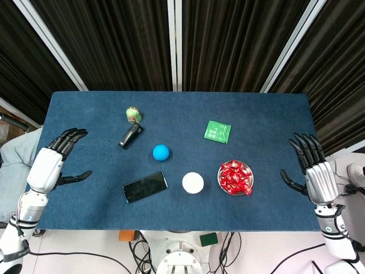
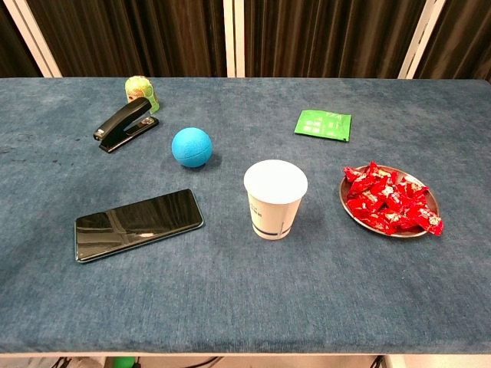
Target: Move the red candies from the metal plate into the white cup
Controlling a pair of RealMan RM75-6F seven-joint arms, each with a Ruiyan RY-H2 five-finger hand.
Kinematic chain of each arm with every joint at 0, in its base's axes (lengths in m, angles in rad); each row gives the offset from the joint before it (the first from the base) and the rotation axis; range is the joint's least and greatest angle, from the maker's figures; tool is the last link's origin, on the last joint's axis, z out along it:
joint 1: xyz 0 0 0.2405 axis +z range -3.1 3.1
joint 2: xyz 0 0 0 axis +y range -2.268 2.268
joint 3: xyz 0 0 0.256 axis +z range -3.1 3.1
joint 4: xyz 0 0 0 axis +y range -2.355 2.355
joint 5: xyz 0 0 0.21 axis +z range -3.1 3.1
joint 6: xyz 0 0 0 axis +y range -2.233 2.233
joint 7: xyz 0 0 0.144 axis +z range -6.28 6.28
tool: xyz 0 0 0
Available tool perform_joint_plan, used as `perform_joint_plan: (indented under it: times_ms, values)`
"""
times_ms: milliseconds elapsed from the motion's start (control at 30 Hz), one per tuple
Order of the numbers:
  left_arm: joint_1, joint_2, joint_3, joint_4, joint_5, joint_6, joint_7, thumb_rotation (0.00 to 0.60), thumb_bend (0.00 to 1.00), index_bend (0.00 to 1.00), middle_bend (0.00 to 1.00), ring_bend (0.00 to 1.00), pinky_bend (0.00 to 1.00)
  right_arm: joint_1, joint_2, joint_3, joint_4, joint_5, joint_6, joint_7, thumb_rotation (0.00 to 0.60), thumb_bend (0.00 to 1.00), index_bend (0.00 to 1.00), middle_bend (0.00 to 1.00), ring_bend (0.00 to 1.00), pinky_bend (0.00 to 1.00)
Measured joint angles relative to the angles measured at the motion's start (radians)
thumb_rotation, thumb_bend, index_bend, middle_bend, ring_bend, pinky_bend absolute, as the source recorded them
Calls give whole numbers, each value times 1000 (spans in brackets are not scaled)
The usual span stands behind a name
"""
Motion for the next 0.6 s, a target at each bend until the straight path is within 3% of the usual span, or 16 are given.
perform_joint_plan:
  times_ms: [167, 333, 600]
  values:
    - [49, 12, 28, -15, -42, -2, 88, 600, 43, 144, 144, 117, 242, 15, 73, -37, -72, -9, -115, -145, 600, 229, 0, 1, 0, 0]
    - [97, 12, 56, 0, -62, 18, 124, 600, 44, 138, 135, 111, 232, 48, 173, -67, -235, 20, -308, -355, 600, 218, 0, 0, 0, 0]
    - [152, -15, 87, 45, -70, 45, 112, 600, 43, 138, 135, 111, 229, 143, 255, -85, -447, 195, -631, -689, 600, 219, 0, 0, 0, 0]
